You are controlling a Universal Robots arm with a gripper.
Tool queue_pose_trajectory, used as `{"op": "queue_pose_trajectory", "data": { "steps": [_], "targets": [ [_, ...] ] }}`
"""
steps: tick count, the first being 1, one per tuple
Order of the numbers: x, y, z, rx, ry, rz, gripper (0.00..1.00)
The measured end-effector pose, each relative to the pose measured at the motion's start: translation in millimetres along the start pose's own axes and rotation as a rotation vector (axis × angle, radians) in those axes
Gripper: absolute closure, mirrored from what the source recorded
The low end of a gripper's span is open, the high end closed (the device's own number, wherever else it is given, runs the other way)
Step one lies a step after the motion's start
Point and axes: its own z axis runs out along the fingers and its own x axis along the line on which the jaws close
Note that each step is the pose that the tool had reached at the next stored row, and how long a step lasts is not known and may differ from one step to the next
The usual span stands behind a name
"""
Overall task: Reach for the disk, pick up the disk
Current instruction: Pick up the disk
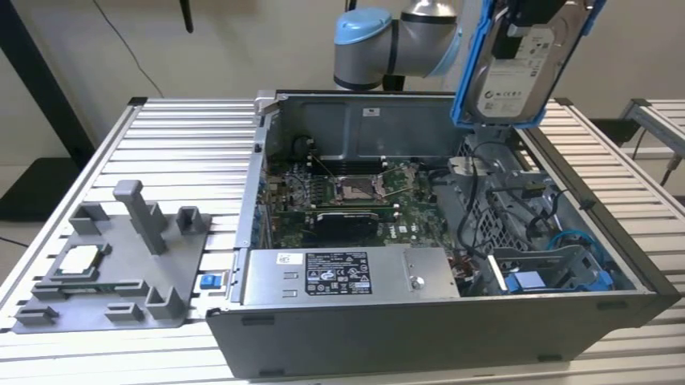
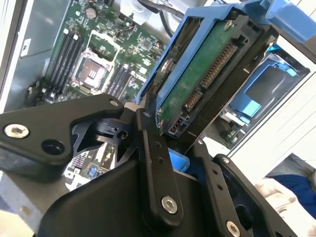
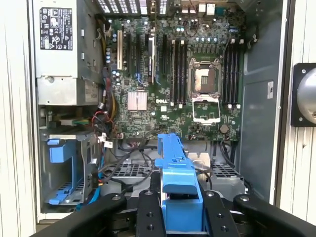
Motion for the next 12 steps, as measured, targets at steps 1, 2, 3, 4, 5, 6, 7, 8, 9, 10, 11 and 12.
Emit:
{"op": "queue_pose_trajectory", "data": {
  "steps": [1,2,3,4,5,6,7,8,9,10,11,12],
  "targets": [
    [2.3,0.0,0.0,0.0000,0.0000,0.000,1.00],
    [4.7,-0.1,-0.1,0.0000,-0.0001,0.000,1.00],
    [7.3,-0.1,-0.2,0.0000,0.0000,0.000,1.00],
    [10.1,-0.2,-0.3,0.0000,0.0000,0.000,1.00],
    [12.8,-0.2,-0.4,0.0000,0.0000,0.000,1.00],
    [15.5,-0.3,-0.4,0.0000,0.0000,0.000,1.00],
    [18.0,-0.3,-0.5,0.0000,-0.0001,0.000,1.00],
    [20.7,-0.3,-0.6,0.0000,-0.0001,0.000,1.00],
    [23.8,-0.4,-0.7,0.0000,0.0000,0.000,1.00],
    [26.2,-0.5,-0.8,0.0000,0.0000,0.000,1.00],
    [28.9,-0.5,-0.9,0.0000,0.0000,0.000,1.00],
    [31.8,-0.6,-1.0,0.0000,0.0000,0.000,1.00]
  ]
}}
